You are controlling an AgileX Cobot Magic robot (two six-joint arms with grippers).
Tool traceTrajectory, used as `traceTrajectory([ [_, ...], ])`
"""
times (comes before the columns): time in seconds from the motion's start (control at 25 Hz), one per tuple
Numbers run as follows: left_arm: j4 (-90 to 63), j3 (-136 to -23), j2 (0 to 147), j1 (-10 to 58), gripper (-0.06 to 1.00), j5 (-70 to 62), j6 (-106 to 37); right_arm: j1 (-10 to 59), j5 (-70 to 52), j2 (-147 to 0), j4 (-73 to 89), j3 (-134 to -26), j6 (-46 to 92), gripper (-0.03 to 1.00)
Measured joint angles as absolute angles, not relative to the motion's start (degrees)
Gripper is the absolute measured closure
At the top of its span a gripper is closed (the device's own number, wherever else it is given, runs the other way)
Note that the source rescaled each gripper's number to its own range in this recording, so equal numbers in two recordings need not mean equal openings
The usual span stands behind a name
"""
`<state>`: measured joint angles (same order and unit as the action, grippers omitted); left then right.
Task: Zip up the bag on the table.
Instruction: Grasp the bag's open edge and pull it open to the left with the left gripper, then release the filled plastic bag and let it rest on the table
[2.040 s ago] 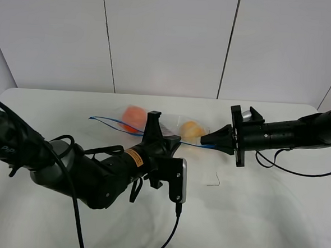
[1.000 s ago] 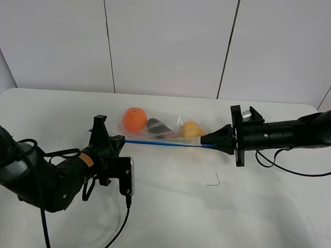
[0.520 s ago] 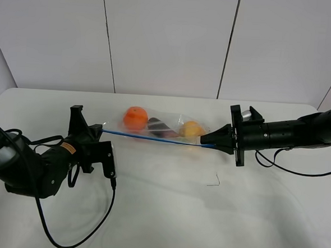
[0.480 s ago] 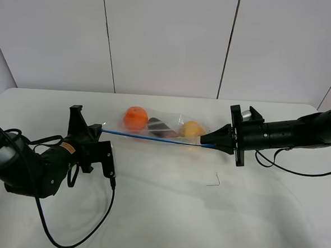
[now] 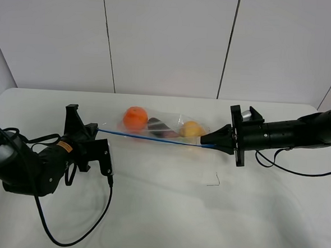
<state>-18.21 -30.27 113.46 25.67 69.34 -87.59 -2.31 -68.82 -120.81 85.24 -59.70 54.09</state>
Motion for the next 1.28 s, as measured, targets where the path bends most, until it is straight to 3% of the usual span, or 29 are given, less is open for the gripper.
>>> traceTrajectory([
  [0.2,-19.04,-30.27,113.46,25.55,0.87,68.63,-87.61,-2.31,-68.82,-120.81,85.12,-59.7,54.09,0.96],
  [0.32,-21.39,-30.19,113.46,25.39,0.69,66.33,-87.66,-2.36,-68.82,-120.81,84.94,-59.7,54.09,0.96],
  [0.44,-22.01,-30.19,113.46,25.39,0.42,65.03,-87.66,-2.36,-68.82,-120.81,84.94,-59.7,54.09,0.96],
  [0.56,-22.05,-30.14,113.29,25.39,0.3,64.75,-87.66,-2.36,-68.82,-120.81,84.94,-59.7,54.09,0.96],
  [1.28,-22.07,-29.97,102.67,18.13,0.26,66.5,-80.27,-2.36,-68.82,-120.81,85.1,-59.7,54.09,0.96],
])
